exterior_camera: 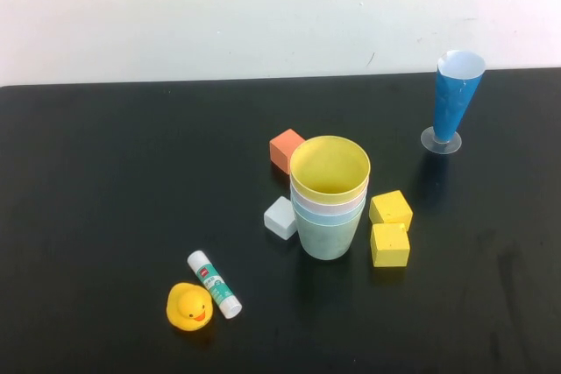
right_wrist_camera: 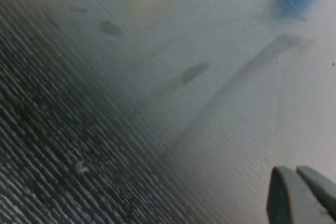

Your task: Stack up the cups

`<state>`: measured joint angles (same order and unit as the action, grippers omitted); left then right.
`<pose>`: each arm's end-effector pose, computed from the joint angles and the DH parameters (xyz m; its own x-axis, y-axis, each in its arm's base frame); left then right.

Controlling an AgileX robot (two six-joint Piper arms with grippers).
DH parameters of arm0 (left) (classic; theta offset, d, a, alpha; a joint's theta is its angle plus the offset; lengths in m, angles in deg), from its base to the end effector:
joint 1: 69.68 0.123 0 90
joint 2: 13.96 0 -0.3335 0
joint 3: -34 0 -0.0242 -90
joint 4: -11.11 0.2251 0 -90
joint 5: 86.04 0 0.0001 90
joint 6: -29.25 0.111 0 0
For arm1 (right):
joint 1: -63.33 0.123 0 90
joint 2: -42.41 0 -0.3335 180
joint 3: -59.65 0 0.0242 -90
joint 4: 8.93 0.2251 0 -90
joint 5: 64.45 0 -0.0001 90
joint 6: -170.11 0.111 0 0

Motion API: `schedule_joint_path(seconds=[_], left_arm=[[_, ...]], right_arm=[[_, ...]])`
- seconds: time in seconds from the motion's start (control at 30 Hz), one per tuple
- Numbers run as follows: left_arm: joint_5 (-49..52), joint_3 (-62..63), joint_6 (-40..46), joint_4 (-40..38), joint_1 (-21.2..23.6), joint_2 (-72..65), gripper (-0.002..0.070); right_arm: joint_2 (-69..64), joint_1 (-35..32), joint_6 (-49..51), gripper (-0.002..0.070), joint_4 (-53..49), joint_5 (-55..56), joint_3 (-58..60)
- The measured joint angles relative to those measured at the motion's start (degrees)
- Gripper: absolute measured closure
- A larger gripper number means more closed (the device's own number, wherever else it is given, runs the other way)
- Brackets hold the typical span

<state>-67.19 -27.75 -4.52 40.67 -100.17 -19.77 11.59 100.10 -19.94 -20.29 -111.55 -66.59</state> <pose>-0.0117 0.0274 0.2762 0.0530 -0.1419 -0.9885 0.3711 0.9217 -0.1124 0.0241 -0.0020 0.2669 -0.3466 -0.6374 -0.6881 -0.6423 0.6959 -0.3211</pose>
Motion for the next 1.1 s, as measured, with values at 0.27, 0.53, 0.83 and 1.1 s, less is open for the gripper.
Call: schedule_joint_path(seconds=[0.27, 0.53, 0.83, 1.1], left_arm=[[0.0, -3.6, 0.2, -8.3, 0.0, 0.0, 0.0674], [2.8, -8.9, 0.3, -27.3, 0.0, 0.0, 0.0674], [2.8, -16.9, 3.5, -19.2, 0.8, 0.0, 0.0674], [0.3, -17.2, 9.0, -23.0, 12.7, 0.1, 0.0674]], right_arm=[[0.0, 0.0, 0.0, 0.0677, 0.1, 0.1, 0.0], [0.0, 0.0, 0.0, 0.0678, 0.1, 0.1, 0.0], [0.0, 0.0, 0.0, 0.0678, 0.3, 0.1, 0.0], [0.0, 0.0, 0.0, 0.0678, 0.3, 0.1, 0.0]])
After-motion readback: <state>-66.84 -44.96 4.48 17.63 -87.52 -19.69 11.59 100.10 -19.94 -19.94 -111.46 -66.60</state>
